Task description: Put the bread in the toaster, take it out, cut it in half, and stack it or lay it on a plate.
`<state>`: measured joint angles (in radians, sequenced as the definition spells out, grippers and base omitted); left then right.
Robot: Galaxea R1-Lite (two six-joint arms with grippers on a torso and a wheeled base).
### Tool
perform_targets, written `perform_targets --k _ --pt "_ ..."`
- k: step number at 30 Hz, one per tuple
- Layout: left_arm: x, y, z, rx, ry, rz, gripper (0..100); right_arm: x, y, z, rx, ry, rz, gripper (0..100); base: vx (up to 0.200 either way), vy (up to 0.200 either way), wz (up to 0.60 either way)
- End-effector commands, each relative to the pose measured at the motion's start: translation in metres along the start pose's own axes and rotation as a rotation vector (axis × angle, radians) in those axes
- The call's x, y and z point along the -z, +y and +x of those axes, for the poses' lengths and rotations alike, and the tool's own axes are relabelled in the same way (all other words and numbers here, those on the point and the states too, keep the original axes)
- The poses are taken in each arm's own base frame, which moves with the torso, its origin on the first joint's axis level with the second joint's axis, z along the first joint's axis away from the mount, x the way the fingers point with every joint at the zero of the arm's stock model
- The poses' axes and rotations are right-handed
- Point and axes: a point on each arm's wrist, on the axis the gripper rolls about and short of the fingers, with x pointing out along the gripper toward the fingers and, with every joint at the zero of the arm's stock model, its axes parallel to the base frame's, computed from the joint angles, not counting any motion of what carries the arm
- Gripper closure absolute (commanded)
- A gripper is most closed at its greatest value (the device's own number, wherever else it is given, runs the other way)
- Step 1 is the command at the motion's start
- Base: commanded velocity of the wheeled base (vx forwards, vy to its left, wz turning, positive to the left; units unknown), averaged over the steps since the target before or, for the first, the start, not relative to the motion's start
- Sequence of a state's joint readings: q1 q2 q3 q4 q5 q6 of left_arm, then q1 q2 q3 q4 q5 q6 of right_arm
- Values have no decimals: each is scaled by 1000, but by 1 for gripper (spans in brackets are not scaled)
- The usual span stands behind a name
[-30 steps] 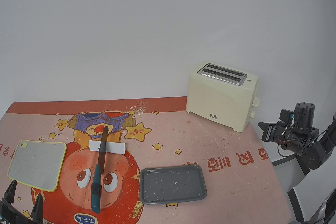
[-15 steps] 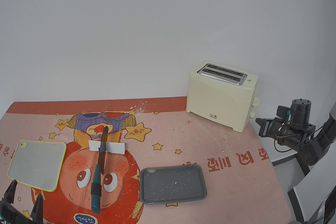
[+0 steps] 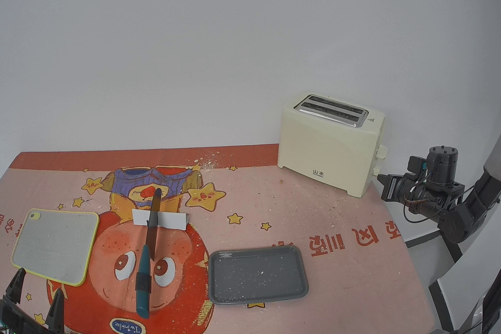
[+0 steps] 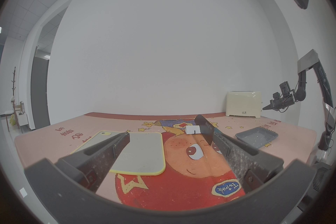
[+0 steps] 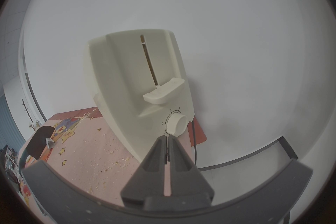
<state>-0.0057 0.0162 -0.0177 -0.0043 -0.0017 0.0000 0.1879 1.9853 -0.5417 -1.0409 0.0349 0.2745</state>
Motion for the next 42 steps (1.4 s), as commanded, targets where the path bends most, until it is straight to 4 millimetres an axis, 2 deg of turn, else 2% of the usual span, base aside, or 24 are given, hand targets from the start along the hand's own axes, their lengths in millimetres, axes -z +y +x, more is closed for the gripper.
perform_targets --k 1,27,36,42 --pt "5 0 1 0 13 0 0 -2 2 3 -7 -9 9 100 0 0 0" --pt "5 0 1 0 13 0 0 1 -3 11 5 1 20 100 0 0 0" --pt "5 0 1 0 12 0 0 10 -8 31 8 -142 16 100 0 0 0" --pt "5 0 1 0 13 0 0 13 -8 27 8 -136 17 100 0 0 0"
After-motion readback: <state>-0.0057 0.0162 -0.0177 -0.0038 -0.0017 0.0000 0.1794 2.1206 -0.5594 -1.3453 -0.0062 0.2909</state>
